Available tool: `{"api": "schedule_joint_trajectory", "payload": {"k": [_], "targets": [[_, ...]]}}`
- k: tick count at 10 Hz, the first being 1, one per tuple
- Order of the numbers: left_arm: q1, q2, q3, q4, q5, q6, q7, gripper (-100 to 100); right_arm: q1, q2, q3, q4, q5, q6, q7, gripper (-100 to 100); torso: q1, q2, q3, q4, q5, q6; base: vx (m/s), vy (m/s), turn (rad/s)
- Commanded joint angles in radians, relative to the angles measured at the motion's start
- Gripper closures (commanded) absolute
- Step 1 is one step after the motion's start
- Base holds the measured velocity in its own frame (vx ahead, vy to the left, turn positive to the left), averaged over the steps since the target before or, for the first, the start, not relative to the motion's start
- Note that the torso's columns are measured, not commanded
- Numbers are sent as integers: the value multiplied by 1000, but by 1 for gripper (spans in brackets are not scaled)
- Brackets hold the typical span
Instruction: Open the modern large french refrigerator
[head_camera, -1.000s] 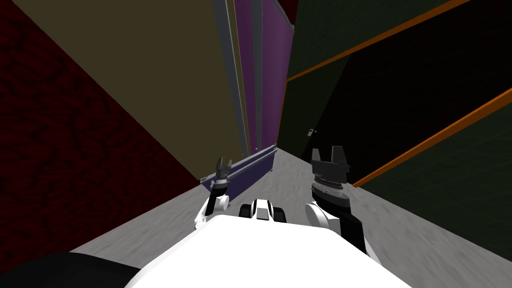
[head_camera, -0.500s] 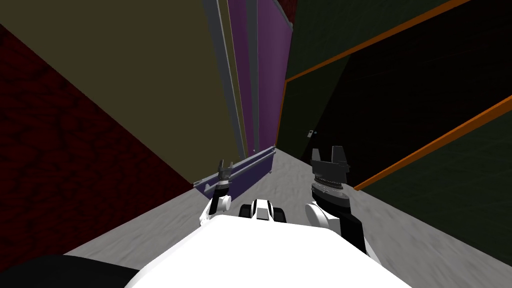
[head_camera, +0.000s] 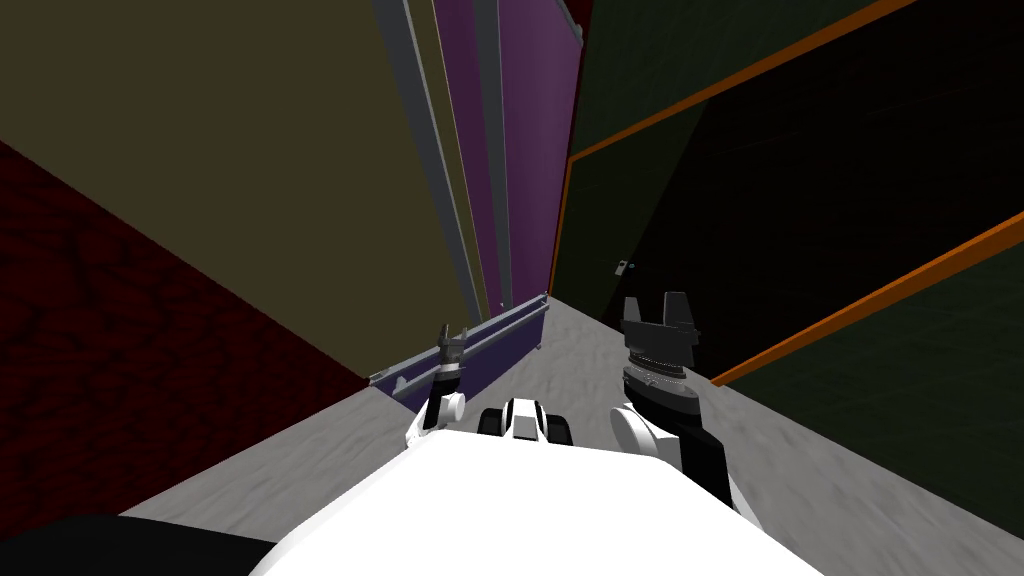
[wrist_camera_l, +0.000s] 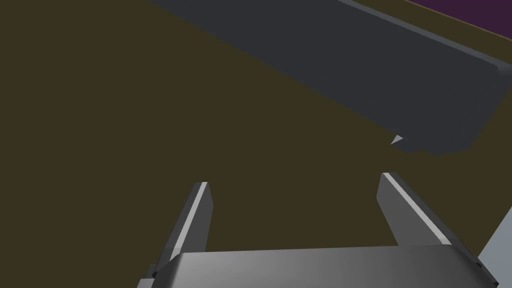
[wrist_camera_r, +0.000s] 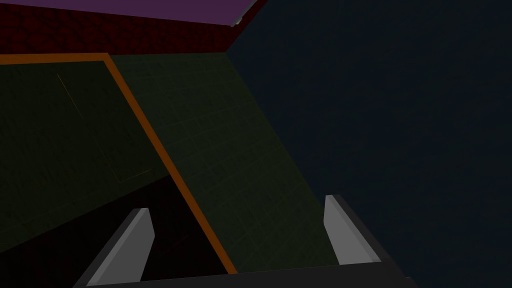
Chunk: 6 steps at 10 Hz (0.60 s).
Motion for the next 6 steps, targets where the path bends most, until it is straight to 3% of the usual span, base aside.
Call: {"api": "schedule_joint_trajectory", "payload": {"k": [1,6], "targets": [[-20,-6,-3,72,21,-31,19,-100,0,0,0,0,0,0,0,0,1,0,0,0,1,0,84,-47,5],[-62,-8,-7,218,65,-90,59,-100,0,0,0,0,0,0,0,0,-4,-8,-5,-2,0,4,79,-66,3]]}}
